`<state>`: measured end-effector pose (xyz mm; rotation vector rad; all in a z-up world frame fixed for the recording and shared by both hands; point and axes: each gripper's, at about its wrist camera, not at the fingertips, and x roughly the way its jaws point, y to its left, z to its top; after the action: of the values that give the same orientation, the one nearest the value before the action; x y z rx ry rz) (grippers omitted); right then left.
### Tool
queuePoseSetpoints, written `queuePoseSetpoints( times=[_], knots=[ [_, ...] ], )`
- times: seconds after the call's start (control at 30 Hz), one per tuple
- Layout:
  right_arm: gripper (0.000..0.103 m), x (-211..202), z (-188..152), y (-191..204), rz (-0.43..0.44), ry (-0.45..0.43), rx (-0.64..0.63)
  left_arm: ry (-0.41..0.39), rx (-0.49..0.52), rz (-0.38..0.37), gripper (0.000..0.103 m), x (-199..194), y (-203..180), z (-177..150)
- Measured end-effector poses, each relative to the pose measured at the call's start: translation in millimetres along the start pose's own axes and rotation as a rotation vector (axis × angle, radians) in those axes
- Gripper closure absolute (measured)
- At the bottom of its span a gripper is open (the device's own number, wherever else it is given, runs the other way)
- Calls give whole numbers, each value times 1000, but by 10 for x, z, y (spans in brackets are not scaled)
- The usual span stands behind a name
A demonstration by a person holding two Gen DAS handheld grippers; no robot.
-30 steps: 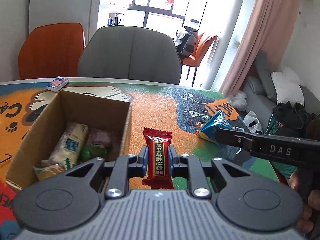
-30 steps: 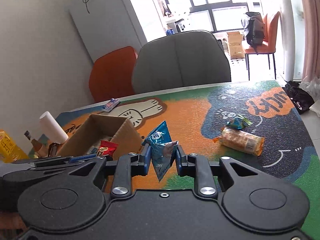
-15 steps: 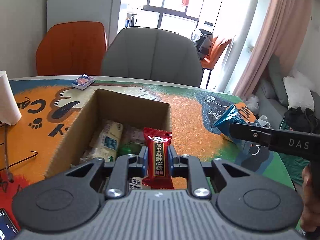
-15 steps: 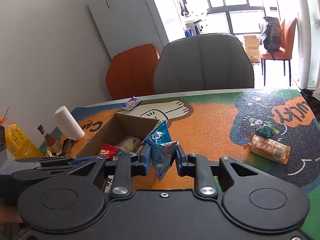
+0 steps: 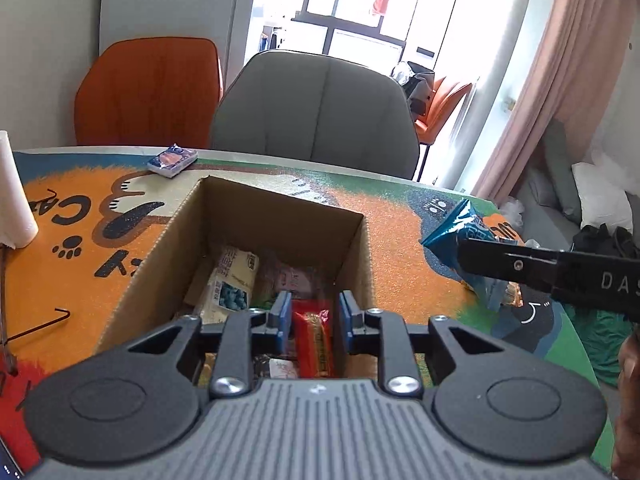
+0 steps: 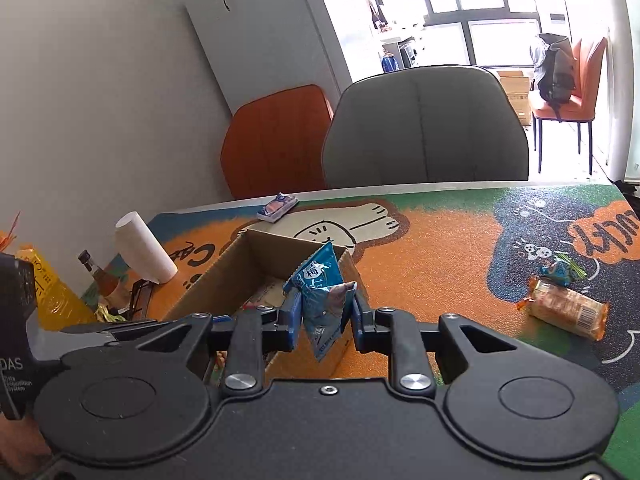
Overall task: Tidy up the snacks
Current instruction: 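Open left gripper over box to drop candy bar while right carries chip bag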
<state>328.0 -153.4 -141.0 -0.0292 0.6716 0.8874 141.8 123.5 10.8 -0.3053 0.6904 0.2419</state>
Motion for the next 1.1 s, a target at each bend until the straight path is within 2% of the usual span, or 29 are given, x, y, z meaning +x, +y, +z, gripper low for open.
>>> queuePoseSetpoints(
  times=[0.17, 0.33, 0.47, 0.53, 0.63, 0.83, 1.1],
  knots=[
    [79, 139, 34, 77, 8, 10, -9, -21, -45, 43, 76, -36, 201, 14],
    [79, 311, 97, 170, 24, 11, -8, -17, -91, 74, 60, -89, 433, 11],
    [79, 438, 143, 269, 45, 9, -4, -19, -102, 90, 54, -139, 552, 3],
    [73, 489, 162, 294, 53, 8, 5, -17, -105, 95, 49, -157, 591, 1],
    [59, 529, 148, 320, -3, 8, -13, -17, -109, 83, 41, -174, 624, -5],
    [54, 441, 57, 217, -25, 21, -2, -17, -97, 74, 25, -175, 541, -18],
    [46, 191, -16, -51, -61, 11, 38, -33, -75, 67, 17, -221, 326, -10]
  ],
)
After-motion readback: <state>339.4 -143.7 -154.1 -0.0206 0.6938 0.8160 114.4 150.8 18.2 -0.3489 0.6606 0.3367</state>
